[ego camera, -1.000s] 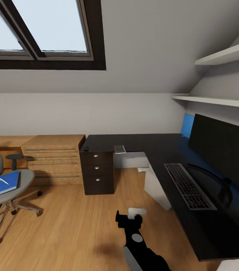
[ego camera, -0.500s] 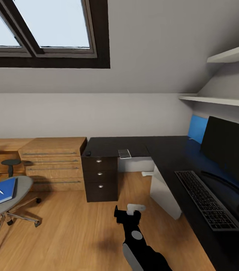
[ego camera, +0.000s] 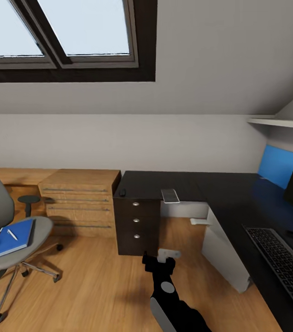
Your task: In the bedroom, organize the workspace by keeping the computer under the desk, ensuring the monitor is on the desk, placing the keyboard on the desk next to the monitor, placing the mouse on the desk next to the keyboard, moving the folder from the swivel chair onto the desk next to the mouse, stacking the notebook on top of the folder with the pen on top of the notebook, and positioning the swivel chair next to the desk.
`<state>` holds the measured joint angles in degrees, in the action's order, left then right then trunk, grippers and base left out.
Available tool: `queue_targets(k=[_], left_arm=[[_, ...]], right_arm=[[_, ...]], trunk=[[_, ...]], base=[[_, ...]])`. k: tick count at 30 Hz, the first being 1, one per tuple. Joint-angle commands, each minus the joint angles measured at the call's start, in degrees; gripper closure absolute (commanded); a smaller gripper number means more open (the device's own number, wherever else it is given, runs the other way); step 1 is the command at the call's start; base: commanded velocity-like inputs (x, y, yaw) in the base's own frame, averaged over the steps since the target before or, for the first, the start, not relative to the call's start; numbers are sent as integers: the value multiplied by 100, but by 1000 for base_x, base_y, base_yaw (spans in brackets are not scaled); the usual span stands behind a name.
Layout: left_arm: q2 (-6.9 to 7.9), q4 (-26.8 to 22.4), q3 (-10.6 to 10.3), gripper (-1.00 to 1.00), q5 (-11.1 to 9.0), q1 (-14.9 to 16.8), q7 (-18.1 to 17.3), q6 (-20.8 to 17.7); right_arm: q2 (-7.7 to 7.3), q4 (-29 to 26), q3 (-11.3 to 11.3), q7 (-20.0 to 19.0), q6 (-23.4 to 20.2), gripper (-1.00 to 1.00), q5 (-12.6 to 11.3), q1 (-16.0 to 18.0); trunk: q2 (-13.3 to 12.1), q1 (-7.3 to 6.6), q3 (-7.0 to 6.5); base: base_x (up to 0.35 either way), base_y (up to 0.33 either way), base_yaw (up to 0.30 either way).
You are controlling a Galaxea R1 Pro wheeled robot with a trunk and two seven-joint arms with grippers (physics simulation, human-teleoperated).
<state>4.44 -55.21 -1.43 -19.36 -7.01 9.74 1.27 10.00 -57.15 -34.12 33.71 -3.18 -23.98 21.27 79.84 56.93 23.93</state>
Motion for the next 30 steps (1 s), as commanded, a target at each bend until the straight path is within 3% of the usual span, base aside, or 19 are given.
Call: queue_targets(k=[1,4,12,22,30], left_arm=[[4,-8,-15,-100,-50,-2,28,13],[4,-8,-15,-100,-50,-2,28,13],[1,-8,-15,-100,-44,-2,28,13],[3,-8,-7,-100,-33,-2,28,22],[1,-8,-7,-100,-33,-2,28,22]], right_arm=[[0,-6,-12,38,-33,-100,-12,4],[0,-6,-38,42,-33,-100,-5,5],[0,-13,-391,56,-24,-100,73,7],[0,-32,-427,56,-18,-100,78,7],[0,-33,-436,64,43,-100,78,8]], trunk=[[3,4,5],[3,4,6],[3,4,24],[3,4,26],[3,4,26]], base=[[320,0,279],[320,0,279],[321,0,220],[321,0,22],[247,0,227]])
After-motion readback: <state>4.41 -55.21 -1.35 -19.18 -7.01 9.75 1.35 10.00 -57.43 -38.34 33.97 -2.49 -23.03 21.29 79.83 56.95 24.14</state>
